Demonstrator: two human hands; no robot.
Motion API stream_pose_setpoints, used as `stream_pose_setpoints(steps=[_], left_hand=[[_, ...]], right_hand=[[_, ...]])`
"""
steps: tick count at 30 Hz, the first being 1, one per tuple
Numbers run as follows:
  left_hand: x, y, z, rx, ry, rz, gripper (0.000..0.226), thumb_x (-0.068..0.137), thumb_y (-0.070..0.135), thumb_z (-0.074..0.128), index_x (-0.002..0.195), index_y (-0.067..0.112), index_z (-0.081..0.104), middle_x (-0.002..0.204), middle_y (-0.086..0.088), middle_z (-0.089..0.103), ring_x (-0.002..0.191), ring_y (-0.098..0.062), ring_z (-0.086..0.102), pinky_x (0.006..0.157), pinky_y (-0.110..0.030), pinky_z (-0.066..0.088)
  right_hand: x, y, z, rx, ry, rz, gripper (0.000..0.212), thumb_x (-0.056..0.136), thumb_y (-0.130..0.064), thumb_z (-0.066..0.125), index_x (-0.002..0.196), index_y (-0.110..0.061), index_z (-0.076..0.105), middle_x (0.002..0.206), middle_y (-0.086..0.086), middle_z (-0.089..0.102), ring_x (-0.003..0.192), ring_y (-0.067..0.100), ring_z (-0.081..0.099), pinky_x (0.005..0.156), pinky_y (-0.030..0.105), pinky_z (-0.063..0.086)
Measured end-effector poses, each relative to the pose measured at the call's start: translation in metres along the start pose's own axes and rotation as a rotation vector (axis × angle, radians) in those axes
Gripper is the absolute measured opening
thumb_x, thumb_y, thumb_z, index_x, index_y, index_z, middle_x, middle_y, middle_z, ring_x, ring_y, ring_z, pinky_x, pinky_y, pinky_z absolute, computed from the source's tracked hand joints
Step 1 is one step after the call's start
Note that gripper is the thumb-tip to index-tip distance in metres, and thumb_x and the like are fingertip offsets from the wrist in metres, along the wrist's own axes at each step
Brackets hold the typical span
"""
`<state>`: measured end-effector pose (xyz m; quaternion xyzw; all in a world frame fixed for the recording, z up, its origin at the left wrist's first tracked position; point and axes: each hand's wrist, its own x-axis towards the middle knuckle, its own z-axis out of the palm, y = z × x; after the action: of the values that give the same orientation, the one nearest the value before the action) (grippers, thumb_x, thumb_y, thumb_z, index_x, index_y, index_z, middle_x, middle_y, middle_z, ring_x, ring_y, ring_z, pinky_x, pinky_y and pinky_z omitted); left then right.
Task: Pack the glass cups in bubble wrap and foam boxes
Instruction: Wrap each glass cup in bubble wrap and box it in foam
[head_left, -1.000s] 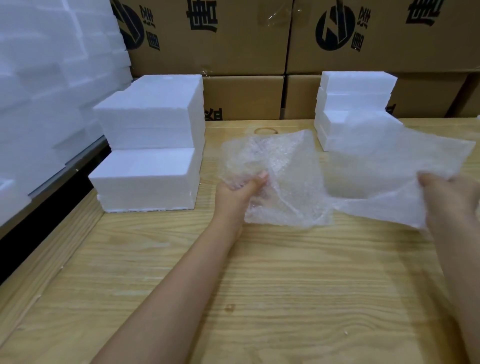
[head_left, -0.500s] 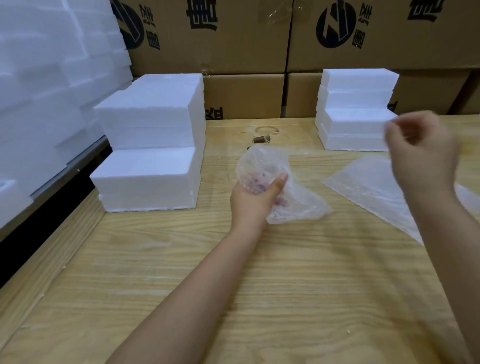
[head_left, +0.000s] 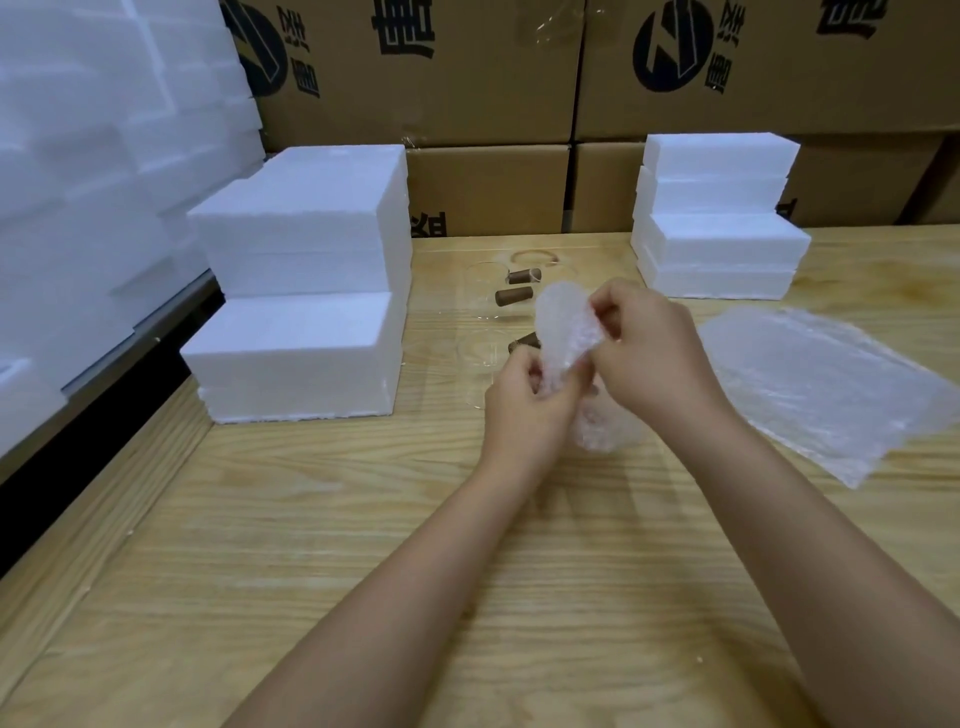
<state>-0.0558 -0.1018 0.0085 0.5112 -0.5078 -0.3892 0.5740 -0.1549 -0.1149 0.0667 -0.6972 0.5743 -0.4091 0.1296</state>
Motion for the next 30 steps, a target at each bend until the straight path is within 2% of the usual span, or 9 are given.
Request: stream_pose_setpoints(steps=[3,7,11,13,18,21,23,27,30], left_hand=[[-0.001,-0.001,-0.005,-0.117,-0.03,0.022,0.016,0.086,0.022,0.055,0.078,0.009,0.063,0.079,-0.018,0.068,0.079,-0.041,0.066,0.071,-0.056,0.056],[-0.001,-0.005,-0.008,0.063,0.034,0.087,0.015,0.07,0.02,0.048,0.063,0.012,0.058,0.057,0.005,0.055,0.059,-0.014,0.05,0.055,-0.034,0.044],[-0.003,-0.007,-0.006,0.113,0.143,0.142,0.034,0.086,0.026,0.056,0.065,0.0,0.049,0.063,-0.024,0.055,0.06,-0.041,0.058,0.055,-0.053,0.051],[-0.002,-0.005,-0.005,0.133,0.19,0.136,0.037,0.092,0.024,0.059,0.063,0.004,0.048,0.063,-0.021,0.057,0.061,-0.038,0.06,0.056,-0.049,0.053],[-0.002,-0.004,-0.009,0.18,0.224,0.132,0.038,0.084,0.003,0.055,0.052,0.02,0.041,0.044,0.011,0.043,0.047,-0.004,0.036,0.045,-0.018,0.03],[-0.005,0.0,-0.006,0.159,0.157,0.108,0.021,0.077,-0.001,0.05,0.056,0.001,0.052,0.051,-0.007,0.055,0.054,-0.008,0.039,0.048,-0.034,0.036],[-0.006,0.0,-0.004,0.132,0.124,0.068,0.016,0.075,0.0,0.05,0.061,-0.005,0.056,0.059,-0.021,0.057,0.056,-0.014,0.044,0.048,-0.036,0.037],[0.0,-0.004,-0.008,0.03,0.178,-0.098,0.046,0.085,0.006,0.057,0.043,0.019,0.043,0.039,0.011,0.041,0.041,-0.003,0.038,0.046,-0.019,0.032],[0.006,-0.005,-0.01,-0.077,0.226,-0.161,0.04,0.09,0.02,0.059,0.052,0.01,0.048,0.049,-0.001,0.047,0.05,-0.016,0.045,0.054,-0.028,0.038]], right_hand=[[0.017,0.003,-0.02,-0.079,0.03,-0.008,0.011,0.094,-0.013,0.05,0.091,-0.015,0.061,0.088,0.003,0.065,0.087,0.021,0.056,0.068,0.029,0.04],[0.035,0.009,-0.04,-0.175,-0.112,-0.009,0.013,0.097,-0.014,0.049,0.093,-0.016,0.062,0.082,0.0,0.065,0.086,0.018,0.057,0.059,0.021,0.038],[0.024,0.006,-0.03,-0.011,-0.039,0.003,0.016,0.096,-0.037,0.052,0.101,-0.022,0.056,0.081,-0.006,0.056,0.073,0.005,0.051,0.058,0.02,0.036],[0.002,-0.003,-0.02,0.087,0.179,-0.252,0.014,0.095,-0.031,0.053,0.094,-0.018,0.057,0.076,-0.009,0.053,0.065,0.001,0.046,0.059,0.015,0.034],[-0.031,0.004,-0.005,-0.058,-0.219,-0.667,0.018,0.091,-0.02,0.054,0.097,-0.012,0.069,0.09,-0.006,0.068,0.082,0.009,0.06,0.07,0.034,0.051],[-0.029,0.014,-0.004,-0.075,-0.135,-0.741,0.014,0.089,-0.009,0.057,0.093,-0.006,0.07,0.086,0.004,0.069,0.077,0.025,0.062,0.066,0.041,0.051],[-0.029,0.016,-0.002,-0.058,-0.116,-0.752,0.017,0.089,-0.01,0.055,0.091,-0.004,0.071,0.087,0.007,0.067,0.077,0.028,0.062,0.067,0.037,0.05],[-0.027,0.025,-0.005,-0.056,-0.141,-0.695,0.022,0.088,-0.025,0.057,0.097,-0.011,0.072,0.097,0.001,0.068,0.088,0.025,0.064,0.07,0.041,0.052],[-0.027,0.033,-0.009,-0.058,-0.196,-0.654,0.024,0.086,-0.032,0.06,0.097,-0.014,0.071,0.086,-0.003,0.065,0.08,0.02,0.06,0.067,0.04,0.05]])
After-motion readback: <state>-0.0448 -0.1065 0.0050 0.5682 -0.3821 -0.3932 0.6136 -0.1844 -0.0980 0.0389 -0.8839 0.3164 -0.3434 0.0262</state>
